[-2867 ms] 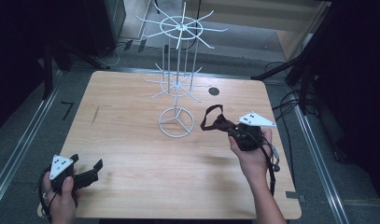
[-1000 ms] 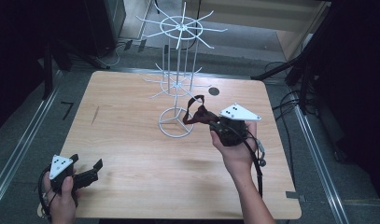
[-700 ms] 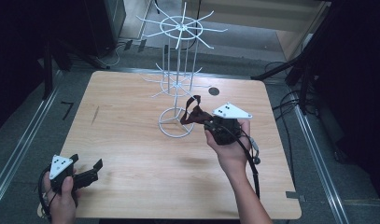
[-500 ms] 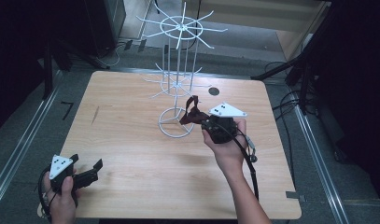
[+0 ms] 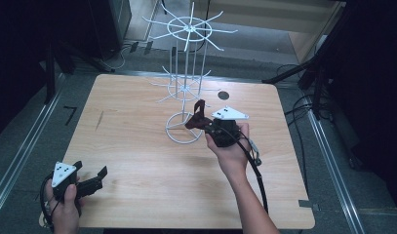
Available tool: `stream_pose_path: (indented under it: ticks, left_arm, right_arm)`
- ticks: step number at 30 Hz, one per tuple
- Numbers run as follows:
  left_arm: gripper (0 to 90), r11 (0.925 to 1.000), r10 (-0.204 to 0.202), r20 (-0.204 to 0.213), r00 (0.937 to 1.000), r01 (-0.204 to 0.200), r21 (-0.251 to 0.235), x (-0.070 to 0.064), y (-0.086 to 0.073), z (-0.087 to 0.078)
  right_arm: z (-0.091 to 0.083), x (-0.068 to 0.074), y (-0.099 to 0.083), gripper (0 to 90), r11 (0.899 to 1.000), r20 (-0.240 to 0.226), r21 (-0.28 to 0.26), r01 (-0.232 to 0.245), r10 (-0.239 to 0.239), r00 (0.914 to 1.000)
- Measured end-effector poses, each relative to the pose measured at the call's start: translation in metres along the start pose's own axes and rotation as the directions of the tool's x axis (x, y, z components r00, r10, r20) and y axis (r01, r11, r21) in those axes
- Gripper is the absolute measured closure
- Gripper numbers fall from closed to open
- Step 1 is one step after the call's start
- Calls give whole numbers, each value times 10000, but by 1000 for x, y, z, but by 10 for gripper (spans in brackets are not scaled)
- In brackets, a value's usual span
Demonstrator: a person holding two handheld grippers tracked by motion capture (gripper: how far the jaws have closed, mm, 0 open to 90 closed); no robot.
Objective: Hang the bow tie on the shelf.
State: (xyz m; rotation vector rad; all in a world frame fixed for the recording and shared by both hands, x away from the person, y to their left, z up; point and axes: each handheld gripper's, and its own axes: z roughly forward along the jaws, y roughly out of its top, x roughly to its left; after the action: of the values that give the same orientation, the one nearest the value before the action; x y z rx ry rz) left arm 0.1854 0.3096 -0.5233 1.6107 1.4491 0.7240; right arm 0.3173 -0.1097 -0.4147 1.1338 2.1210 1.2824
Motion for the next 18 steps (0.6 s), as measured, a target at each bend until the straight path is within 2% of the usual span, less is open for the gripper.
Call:
stream_pose_path:
  ticks: [18]
  left_arm:
    - [81, 10000, 43, 16, 10000, -44, 15, 0, 0, 0]
  right_arm:
    - [26, 0, -7, 832, 9990, -209, 136, -426, 429, 9989]
